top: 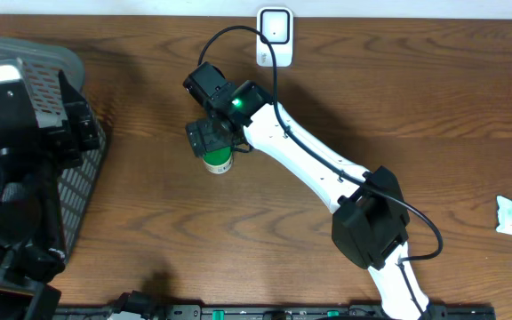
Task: Scan the item barcode
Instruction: 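Reach the right gripper to the green-lidded jar and grasp it, then lift the jar with the right gripper and carry it toward the scanner, then hold the jar's label against the scanner window with the right gripper, then carry the jar to the right edge and set it down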
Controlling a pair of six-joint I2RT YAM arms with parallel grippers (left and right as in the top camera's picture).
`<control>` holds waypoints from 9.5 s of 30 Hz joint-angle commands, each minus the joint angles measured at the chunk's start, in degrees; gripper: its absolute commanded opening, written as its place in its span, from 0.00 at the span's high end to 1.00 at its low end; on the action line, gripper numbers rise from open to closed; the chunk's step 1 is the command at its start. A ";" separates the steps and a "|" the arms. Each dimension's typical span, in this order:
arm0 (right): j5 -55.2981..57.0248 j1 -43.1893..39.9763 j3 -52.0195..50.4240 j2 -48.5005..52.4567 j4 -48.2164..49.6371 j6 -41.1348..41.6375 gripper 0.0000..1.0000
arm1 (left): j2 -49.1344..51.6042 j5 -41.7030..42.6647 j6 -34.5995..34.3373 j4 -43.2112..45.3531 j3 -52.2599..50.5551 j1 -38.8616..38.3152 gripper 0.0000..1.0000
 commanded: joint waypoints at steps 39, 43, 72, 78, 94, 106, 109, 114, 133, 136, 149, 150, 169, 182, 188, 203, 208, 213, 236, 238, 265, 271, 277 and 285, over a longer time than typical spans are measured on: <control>2.40 2.78 -0.04 11.04 6.03 2.12 0.01 | 10.88 -0.57 0.31 -0.39 -0.13 0.24 0.02; 2.38 2.43 -0.04 11.98 5.31 2.12 0.07 | 10.91 -0.57 0.31 -0.37 -0.13 0.24 0.02; 2.25 -4.87 18.32 11.96 -22.40 0.79 0.53 | 13.88 -0.55 0.28 -0.37 -0.13 0.24 0.02; 2.12 -8.44 30.53 11.96 -33.29 -0.44 0.51 | 15.67 -0.55 0.28 -0.85 -0.13 0.24 0.02; -21.24 -14.14 30.27 11.54 -37.81 -5.99 0.43 | 18.97 -0.52 0.28 -8.76 -0.13 0.24 0.02; -25.16 -18.38 10.84 11.54 -37.00 -10.12 0.46 | 18.99 -0.52 0.28 -8.76 -0.13 0.24 0.02; -27.34 -19.08 7.85 11.54 -36.44 -11.80 0.46 | 18.99 -0.52 0.28 -8.79 -0.13 0.24 0.02; -27.65 -19.47 5.51 11.56 -36.50 -12.90 0.46 | 18.99 -0.52 0.28 -8.92 -0.13 0.24 0.02; -23.78 -23.23 13.49 11.52 -25.75 -11.34 0.48 | 18.99 -0.52 0.28 -8.92 -0.13 0.24 0.02; -23.71 -24.85 21.51 11.52 -27.28 -11.34 0.48 | 18.99 -0.52 0.28 -8.94 -0.13 0.24 0.02; -14.97 -27.32 54.12 11.50 -22.51 -9.81 0.51 | 18.99 -0.52 0.28 -8.94 -0.13 0.24 0.02; -12.81 -27.10 54.10 11.50 -21.27 -9.81 0.51 | 18.99 -0.52 0.28 -8.92 -0.13 0.24 0.02; 21.05 -20.44 22.05 11.76 24.15 -8.96 0.56 | 18.99 -0.52 0.28 -8.94 -0.13 0.24 0.02; 32.22 -19.26 1.73 11.76 56.61 -9.11 0.56 | 18.99 -0.52 0.28 -8.94 -0.13 0.24 0.02; 32.20 -19.30 -2.38 11.76 66.49 -15.13 0.57 | 18.99 -0.52 0.28 -8.94 -0.13 0.24 0.02; 32.41 -18.12 -4.17 19.12 81.44 -24.55 0.54 | 18.99 -0.52 0.28 -8.94 -0.13 0.24 0.02; 32.41 -17.35 -4.17 20.22 85.88 -29.40 0.53 | 18.99 -0.52 0.28 -8.94 -0.13 0.24 0.02; 33.46 -16.87 -4.15 20.22 87.23 -30.99 0.55 | 18.99 -0.52 0.28 -8.94 -0.13 0.24 0.02; 46.53 -18.88 -4.13 -8.20 32.85 -20.28 0.50 | 18.99 -0.52 0.28 -8.94 -0.13 0.24 0.02; 41.94 -21.46 -4.13 -11.76 21.73 -12.68 0.49 | 18.99 -0.52 0.28 -8.94 -0.13 0.24 0.02; 21.99 -76.04 -4.81 1.86 -6.62 3.80 0.49 | 18.99 -0.52 0.26 -8.94 -0.13 0.24 0.02; 21.86 -80.21 -4.81 8.20 -3.78 3.45 0.49 | 18.99 -0.52 0.28 -8.94 -0.13 0.24 0.02; 21.84 -82.58 -4.13 8.35 -2.91 1.86 0.45 | 18.99 -0.52 0.28 -8.94 -0.13 0.24 0.02; 10.32 -84.19 3.28 2.25 -6.86 -0.04 0.01 | 18.99 -0.52 0.28 -8.94 -0.13 0.24 0.02</control>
